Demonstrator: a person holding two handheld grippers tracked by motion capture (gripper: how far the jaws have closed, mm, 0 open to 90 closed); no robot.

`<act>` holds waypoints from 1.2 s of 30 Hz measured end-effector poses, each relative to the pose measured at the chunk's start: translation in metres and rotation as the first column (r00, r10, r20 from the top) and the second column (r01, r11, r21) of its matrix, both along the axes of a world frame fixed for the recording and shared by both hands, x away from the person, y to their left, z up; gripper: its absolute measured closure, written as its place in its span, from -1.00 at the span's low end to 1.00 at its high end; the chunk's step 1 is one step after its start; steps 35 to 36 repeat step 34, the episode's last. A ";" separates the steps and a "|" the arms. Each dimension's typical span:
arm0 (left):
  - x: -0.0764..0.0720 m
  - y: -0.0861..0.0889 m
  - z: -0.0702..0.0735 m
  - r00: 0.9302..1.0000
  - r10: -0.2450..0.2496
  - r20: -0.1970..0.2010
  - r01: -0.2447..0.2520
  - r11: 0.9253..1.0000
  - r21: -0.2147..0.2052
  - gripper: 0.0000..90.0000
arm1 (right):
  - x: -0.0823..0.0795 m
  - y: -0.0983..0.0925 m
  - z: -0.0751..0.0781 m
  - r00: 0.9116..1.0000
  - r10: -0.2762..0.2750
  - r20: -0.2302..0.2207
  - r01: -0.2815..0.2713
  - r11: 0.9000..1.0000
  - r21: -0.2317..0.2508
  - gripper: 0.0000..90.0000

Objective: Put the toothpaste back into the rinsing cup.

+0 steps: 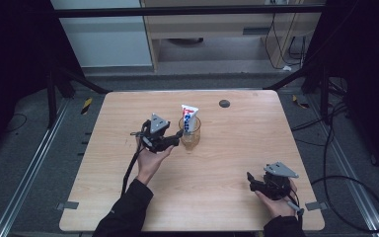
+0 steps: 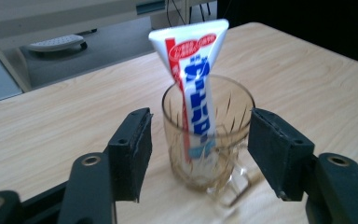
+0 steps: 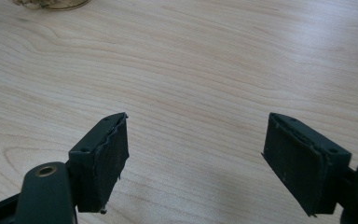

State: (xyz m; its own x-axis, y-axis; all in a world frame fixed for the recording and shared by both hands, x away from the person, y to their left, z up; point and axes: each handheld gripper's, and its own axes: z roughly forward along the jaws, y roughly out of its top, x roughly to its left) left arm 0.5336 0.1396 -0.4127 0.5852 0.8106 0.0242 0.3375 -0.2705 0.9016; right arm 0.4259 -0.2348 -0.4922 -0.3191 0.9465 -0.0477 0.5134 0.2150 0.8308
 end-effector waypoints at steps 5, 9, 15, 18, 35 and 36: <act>-0.014 0.019 -0.003 1.000 0.005 -0.012 -0.005 1.000 -0.004 -0.27 | -0.001 -0.002 0.000 1.000 -0.007 0.004 0.007 1.000 0.002 -0.53; -0.023 0.030 -0.004 1.000 0.004 -0.014 -0.004 0.999 0.037 -0.34 | -0.003 -0.006 0.001 1.000 -0.018 0.005 0.018 1.000 0.008 -0.55; -0.041 0.048 -0.010 1.000 0.012 -0.022 -0.010 0.995 0.100 -0.40 | -0.005 -0.014 0.001 0.999 -0.033 0.008 0.033 0.999 0.013 -0.59; -0.050 0.058 -0.014 1.000 0.022 -0.022 -0.020 0.995 0.097 -0.40 | -0.005 -0.014 0.001 0.999 -0.037 0.008 0.037 0.999 0.015 -0.61; -0.090 0.124 -0.036 0.987 0.154 -0.043 -0.150 0.985 0.088 -0.43 | -0.006 -0.019 0.000 0.999 -0.055 0.001 0.055 0.998 0.009 -0.65; -0.090 0.124 -0.036 0.987 0.154 -0.043 -0.150 0.985 0.088 -0.43 | -0.006 -0.019 0.000 0.999 -0.055 0.001 0.055 0.998 0.009 -0.65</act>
